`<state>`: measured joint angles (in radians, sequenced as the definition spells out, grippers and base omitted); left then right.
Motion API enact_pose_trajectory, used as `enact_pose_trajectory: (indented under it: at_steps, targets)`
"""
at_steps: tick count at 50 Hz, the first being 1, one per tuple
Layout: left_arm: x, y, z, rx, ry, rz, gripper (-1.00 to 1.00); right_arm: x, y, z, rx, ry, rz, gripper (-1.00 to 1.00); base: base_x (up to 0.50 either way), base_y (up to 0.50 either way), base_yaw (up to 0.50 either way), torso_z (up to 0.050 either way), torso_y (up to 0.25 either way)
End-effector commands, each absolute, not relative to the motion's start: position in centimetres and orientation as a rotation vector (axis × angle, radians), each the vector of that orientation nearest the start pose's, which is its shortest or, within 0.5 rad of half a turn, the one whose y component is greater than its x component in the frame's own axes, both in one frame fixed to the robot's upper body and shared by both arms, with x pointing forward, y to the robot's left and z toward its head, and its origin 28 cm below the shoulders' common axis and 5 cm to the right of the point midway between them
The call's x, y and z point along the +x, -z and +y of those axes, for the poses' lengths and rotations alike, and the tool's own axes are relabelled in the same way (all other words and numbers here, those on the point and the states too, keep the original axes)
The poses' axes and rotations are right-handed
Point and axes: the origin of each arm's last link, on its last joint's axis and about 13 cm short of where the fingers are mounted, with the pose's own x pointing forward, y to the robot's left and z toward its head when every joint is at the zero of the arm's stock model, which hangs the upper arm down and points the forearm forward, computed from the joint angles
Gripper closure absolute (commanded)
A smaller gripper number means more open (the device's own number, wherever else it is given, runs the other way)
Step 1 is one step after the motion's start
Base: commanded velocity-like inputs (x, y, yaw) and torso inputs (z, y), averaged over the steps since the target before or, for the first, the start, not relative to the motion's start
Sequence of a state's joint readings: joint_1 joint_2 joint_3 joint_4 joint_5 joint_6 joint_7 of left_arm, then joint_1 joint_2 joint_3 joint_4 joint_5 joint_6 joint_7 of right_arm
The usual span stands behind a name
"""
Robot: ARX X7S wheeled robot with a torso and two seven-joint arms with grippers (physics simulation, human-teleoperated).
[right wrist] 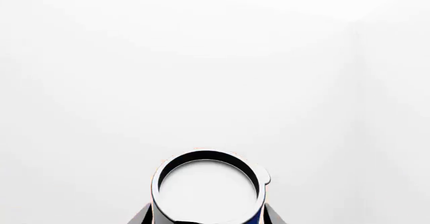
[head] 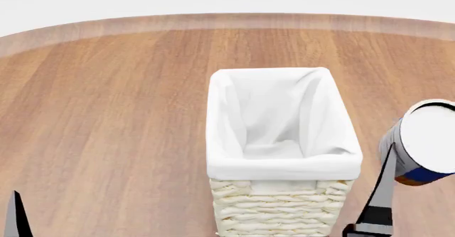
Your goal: Pick up the alphabet soup and put it in the basket.
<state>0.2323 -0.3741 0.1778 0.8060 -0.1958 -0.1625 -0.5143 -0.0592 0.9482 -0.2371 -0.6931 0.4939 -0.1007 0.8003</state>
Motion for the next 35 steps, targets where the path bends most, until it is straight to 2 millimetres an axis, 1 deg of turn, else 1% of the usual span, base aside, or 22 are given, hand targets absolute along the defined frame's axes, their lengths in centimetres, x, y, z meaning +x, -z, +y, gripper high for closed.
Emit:
enact_pose_trajectory:
  at_steps: [1,2,6,8,10,11,13,14,18,19,21,23,25,29,31,33,34,35]
  targets:
    - [14.1,-12.3,21.2,-0.007,-0.126,-0.341,-1.0,21.1,-19.1,-13.9,-0.164,0.018,-0.532,1.0,0.0,0.0,0.0,0.0,0.0]
    - [14.1,-12.3,21.2,-0.007,-0.125,-0.34,-1.0,21.9,-19.3,-13.7,-0.16,0.012,-0.533,1.0,0.0,0.0,0.0,0.0,0.0]
    - [14.1,-12.3,21.2,-0.007,-0.124,-0.339,-1.0,23.5,-19.9,-13.4,-0.137,0.005,-0.531,1.0,0.0,0.0,0.0,0.0,0.0]
    - [14.2,-12.3,21.2,-0.008,-0.123,-0.338,-1.0,25.1,-20.1,-13.0,-0.132,-0.012,-0.523,1.0,0.0,0.0,0.0,0.0,0.0]
    - [14.3,-12.1,21.2,-0.008,-0.125,-0.333,-1.0,25.9,-20.2,-12.7,-0.136,-0.02,-0.519,1.0,0.0,0.0,0.0,0.0,0.0]
    - [14.3,-12.1,21.2,-0.006,-0.125,-0.332,-1.0,26.7,-20.4,-12.4,-0.146,-0.026,-0.516,1.0,0.0,0.0,0.0,0.0,0.01]
    - [14.3,-12.1,21.2,-0.008,-0.123,-0.333,-1.0,27.5,-20.9,-12.0,-0.143,-0.038,-0.516,1.0,0.0,0.0,0.0,0.0,0.0]
    - [14.3,-12.2,21.2,-0.009,-0.125,-0.334,-1.0,28.1,-21.5,-11.7,-0.149,-0.048,-0.518,1.0,0.0,0.0,0.0,0.0,0.0]
    - [14.4,-12.2,21.3,-0.009,-0.126,-0.334,-1.0,29.5,-22.6,-11.2,-0.137,-0.062,-0.513,1.0,0.0,0.0,0.0,0.0,0.0]
    - [14.4,-12.2,21.3,-0.009,-0.127,-0.335,-1.0,30.2,-23.1,-11.0,-0.133,-0.064,-0.506,1.0,0.0,0.0,0.0,0.0,0.0]
    - [14.4,-12.2,21.3,-0.008,-0.127,-0.335,-1.0,31.0,-23.4,-10.9,-0.113,-0.065,-0.498,1.0,0.0,0.0,0.0,0.0,0.0]
    - [14.4,-12.2,21.3,-0.009,-0.129,-0.336,-1.0,32.1,-23.6,-10.9,-0.135,-0.048,-0.484,1.0,0.0,0.0,0.0,0.0,0.0]
    - [14.3,-12.3,21.4,-0.011,-0.131,-0.336,-1.0,32.2,-23.7,-10.8,-0.129,-0.054,-0.484,1.0,0.0,0.0,0.0,0.0,0.005]
    - [14.3,-12.2,21.3,-0.011,-0.13,-0.335,-1.0,33.5,-23.8,-10.7,-0.129,-0.043,-0.442,1.0,0.0,0.0,0.0,0.0,0.0]
    - [14.3,-12.2,21.3,-0.013,-0.129,-0.333,-1.0,34.7,-23.7,-10.7,-0.13,-0.033,-0.42,1.0,0.0,0.0,0.0,0.0,0.0]
    - [14.3,-12.2,21.3,-0.012,-0.129,-0.332,-1.0,35.2,-23.7,-10.7,-0.137,-0.032,-0.408,1.0,0.0,0.0,0.0,0.0,0.0]
    - [14.4,-12.1,21.3,-0.012,-0.128,-0.331,-1.0,35.9,-23.8,-10.7,-0.149,-0.028,-0.399,1.0,0.0,0.0,0.0,0.0,0.0]
    - [14.4,-12.1,21.3,-0.011,-0.128,-0.33,-1.0,36.2,-23.9,-10.7,-0.149,-0.026,-0.395,1.0,0.0,0.0,0.0,0.0,0.0]
